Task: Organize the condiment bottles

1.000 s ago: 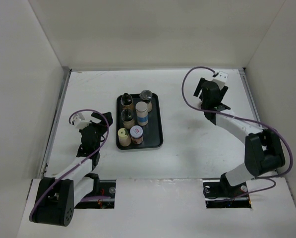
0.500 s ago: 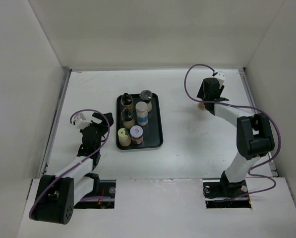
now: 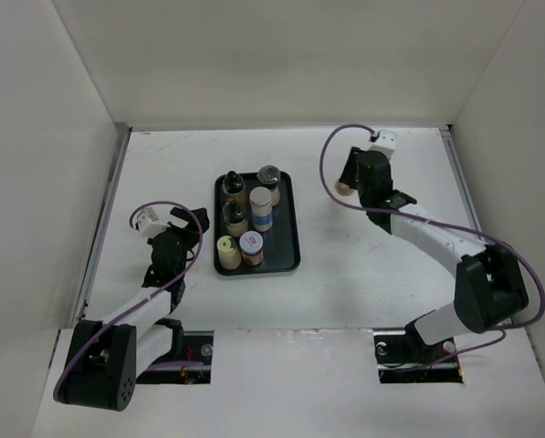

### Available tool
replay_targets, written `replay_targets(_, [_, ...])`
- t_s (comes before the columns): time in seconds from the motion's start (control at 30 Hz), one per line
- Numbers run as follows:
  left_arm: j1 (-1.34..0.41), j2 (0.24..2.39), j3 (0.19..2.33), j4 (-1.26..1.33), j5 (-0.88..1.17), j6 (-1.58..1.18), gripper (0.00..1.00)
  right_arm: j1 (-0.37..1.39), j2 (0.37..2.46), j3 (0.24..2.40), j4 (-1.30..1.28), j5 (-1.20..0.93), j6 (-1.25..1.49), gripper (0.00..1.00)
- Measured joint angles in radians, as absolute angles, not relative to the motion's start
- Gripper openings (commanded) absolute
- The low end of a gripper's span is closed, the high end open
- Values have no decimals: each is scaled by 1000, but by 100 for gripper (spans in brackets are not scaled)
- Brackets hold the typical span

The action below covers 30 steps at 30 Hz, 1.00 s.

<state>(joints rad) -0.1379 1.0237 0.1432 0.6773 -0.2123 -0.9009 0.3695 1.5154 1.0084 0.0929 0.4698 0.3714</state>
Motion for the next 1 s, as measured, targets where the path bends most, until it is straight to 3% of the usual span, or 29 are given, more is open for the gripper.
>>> replay_targets(0.3, [-138, 1023, 143, 676, -213, -901, 100, 820, 1392, 939, 142, 449, 370, 43])
replay_targets(0.63, [-136, 1000, 144, 625, -221, -886, 100, 974, 1553, 931, 142, 444, 375, 45])
replay_targets(0.73, [-131, 982, 144, 611, -226, -882, 100, 997, 1592, 931, 142, 444, 378, 56])
replay_targets(0.93, [-131, 974, 148, 583, -233, -871, 100, 1025, 1600, 926, 149, 462, 384, 100])
replay_targets(1.0, [-132, 974, 153, 568, -234, -870, 100, 1028, 1570, 904, 162, 475, 377, 100])
